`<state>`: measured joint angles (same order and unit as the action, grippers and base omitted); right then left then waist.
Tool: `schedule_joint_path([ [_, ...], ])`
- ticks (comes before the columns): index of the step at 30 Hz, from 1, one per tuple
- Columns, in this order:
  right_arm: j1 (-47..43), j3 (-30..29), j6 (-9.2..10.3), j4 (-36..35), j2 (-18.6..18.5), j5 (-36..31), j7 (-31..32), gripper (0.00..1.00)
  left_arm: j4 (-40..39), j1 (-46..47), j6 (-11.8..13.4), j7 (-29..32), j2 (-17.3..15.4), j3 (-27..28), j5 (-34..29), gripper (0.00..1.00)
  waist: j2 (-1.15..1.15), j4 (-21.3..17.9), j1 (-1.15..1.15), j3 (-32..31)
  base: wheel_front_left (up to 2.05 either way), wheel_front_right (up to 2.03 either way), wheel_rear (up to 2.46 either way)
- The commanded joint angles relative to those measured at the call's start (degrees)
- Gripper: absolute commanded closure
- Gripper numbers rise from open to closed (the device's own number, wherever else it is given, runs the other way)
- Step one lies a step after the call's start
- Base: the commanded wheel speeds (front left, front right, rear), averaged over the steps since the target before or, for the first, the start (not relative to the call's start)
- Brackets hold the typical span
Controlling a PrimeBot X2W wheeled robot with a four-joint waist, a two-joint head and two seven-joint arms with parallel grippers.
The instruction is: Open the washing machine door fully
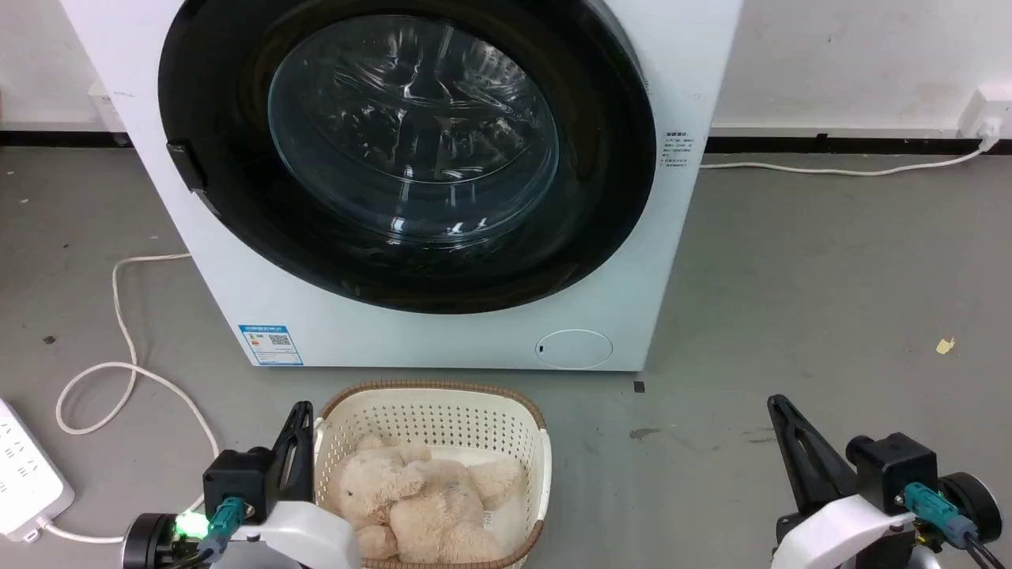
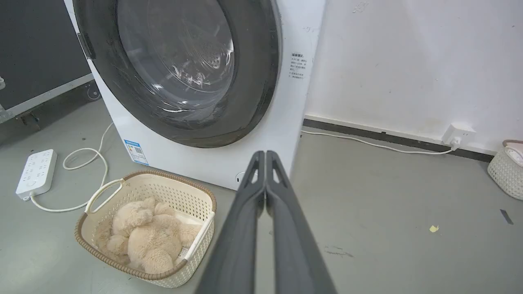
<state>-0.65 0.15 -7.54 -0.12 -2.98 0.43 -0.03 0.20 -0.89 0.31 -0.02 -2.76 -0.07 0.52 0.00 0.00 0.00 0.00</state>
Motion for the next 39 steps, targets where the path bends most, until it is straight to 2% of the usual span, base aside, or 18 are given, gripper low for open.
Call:
schedule_joint_path([
  [1, 0.65, -0.15, 0.05, 0.12, 0.11, -0.43, 0.03, 1.0, -0.2, 0.89, -0.31, 0.02, -0.11, 0.07, -0.52, 1.0, 0.0, 0.0, 0.0, 0.0, 0.0, 0.0, 0.0],
  [34, 0.65, -0.15, 0.05, 0.12, 0.11, -0.43, 0.03, 1.0, -0.2, 0.89, -0.31, 0.02, -0.11, 0.07, -0.52, 1.0, 0.0, 0.0, 0.0, 0.0, 0.0, 0.0, 0.0],
  [35, -0.02, 0.01, 0.0, -0.01, 0.0, 0.04, -0.02, 0.0, 0.01, -0.01, 0.02, -0.03, 0.01, -0.02, 0.03, 0.0, 0.0, 0.0, 0.0, 0.0, 0.0, 0.0, 0.0],
  [39, -0.05, 0.09, -0.01, -0.01, 0.0, 0.08, -0.07, 0.0, 0.04, -0.02, 0.04, -0.09, 0.02, -0.05, 0.09, 0.0, 0.0, 0.0, 0.0, 0.01, 0.0, 0.0, 0.0],
])
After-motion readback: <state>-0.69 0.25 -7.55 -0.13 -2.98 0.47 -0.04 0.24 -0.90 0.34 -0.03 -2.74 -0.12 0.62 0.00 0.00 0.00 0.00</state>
